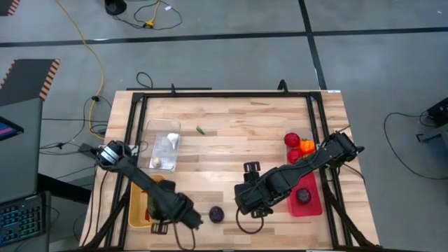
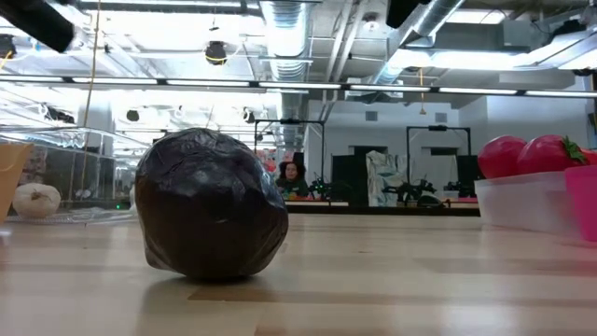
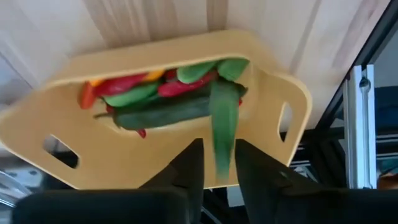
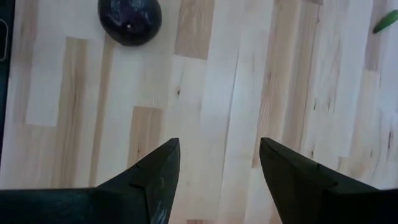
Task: Sort produce into baskets
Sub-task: Put the green chili pepper into the yellow bin, then put the plum into the red bin
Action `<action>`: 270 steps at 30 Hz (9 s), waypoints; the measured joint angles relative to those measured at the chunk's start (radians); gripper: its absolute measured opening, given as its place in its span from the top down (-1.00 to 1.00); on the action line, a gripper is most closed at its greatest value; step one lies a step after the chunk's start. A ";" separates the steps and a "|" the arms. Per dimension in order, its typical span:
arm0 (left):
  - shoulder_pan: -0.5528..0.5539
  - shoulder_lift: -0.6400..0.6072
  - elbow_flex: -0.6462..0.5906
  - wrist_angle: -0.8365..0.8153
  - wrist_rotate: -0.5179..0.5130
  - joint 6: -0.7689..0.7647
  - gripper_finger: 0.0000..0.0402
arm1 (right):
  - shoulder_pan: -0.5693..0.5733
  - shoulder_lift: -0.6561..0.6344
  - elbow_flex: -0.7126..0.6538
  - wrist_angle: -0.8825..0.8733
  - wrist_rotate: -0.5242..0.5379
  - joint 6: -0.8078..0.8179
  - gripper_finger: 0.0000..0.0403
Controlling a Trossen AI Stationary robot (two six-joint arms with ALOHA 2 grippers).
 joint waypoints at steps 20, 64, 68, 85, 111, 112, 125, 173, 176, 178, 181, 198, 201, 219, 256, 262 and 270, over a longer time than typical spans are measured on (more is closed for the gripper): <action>-0.008 0.001 0.000 0.000 -0.492 0.133 0.12 | -0.027 0.000 0.000 0.049 -0.002 0.024 -0.24; 0.928 0.003 -0.186 0.629 -0.581 1.160 0.13 | -0.040 0.000 0.000 0.041 -0.118 0.121 -0.96; 0.949 0.003 -0.239 0.725 -0.583 1.218 0.13 | -0.040 0.000 0.000 0.042 -0.118 0.121 -0.97; 0.989 0.022 -0.306 0.765 -0.568 1.241 0.51 | -0.040 0.001 0.000 0.061 -0.115 0.121 -0.97; 0.917 0.007 0.050 0.010 -0.426 0.859 0.91 | -0.040 0.001 0.000 0.079 -0.116 0.121 -0.97; 0.916 -0.005 0.049 0.002 -0.396 0.849 0.91 | -0.040 0.001 0.000 0.079 -0.116 0.121 -0.97; 0.807 -0.320 0.050 0.000 -0.296 0.643 0.91 | -0.040 0.001 0.000 0.102 -0.116 0.121 -0.97; 0.135 -1.022 -0.808 0.790 -0.518 0.195 0.36 | -0.039 0.001 0.000 0.287 -0.116 0.121 -0.97; 0.165 -1.109 -0.830 0.840 -0.605 0.270 0.40 | -0.040 0.001 0.000 0.287 -0.116 0.120 -0.97; 0.191 -1.192 -0.876 0.919 -0.611 0.314 0.43 | -0.039 0.001 0.000 0.287 -0.116 0.117 -0.97; 0.237 -1.323 -0.986 1.082 -0.563 0.373 0.48 | -0.040 0.001 0.000 0.288 -0.116 0.112 -0.97; 0.474 -1.794 -1.375 1.465 -0.461 0.527 0.52 | -0.071 0.002 0.000 0.375 -0.108 0.112 -0.97; 0.487 -1.877 -1.392 1.432 -0.408 0.541 0.52 | -0.074 0.002 0.000 0.378 -0.108 0.113 -0.97; 0.493 -1.949 -1.571 1.609 -0.437 0.646 0.52 | -0.104 0.051 0.000 0.441 -0.149 0.121 -0.97; 0.542 -1.916 -1.574 1.623 -0.482 0.681 0.52 | 0.000 0.248 0.000 0.523 -0.119 0.844 -0.96; 0.542 -1.916 -1.574 1.623 -0.482 0.680 0.52 | 0.024 0.250 0.000 0.552 -0.044 0.914 -0.96; 0.542 -1.916 -1.575 1.623 -0.482 0.680 0.52 | 0.026 0.250 0.000 0.551 -0.025 0.936 -0.96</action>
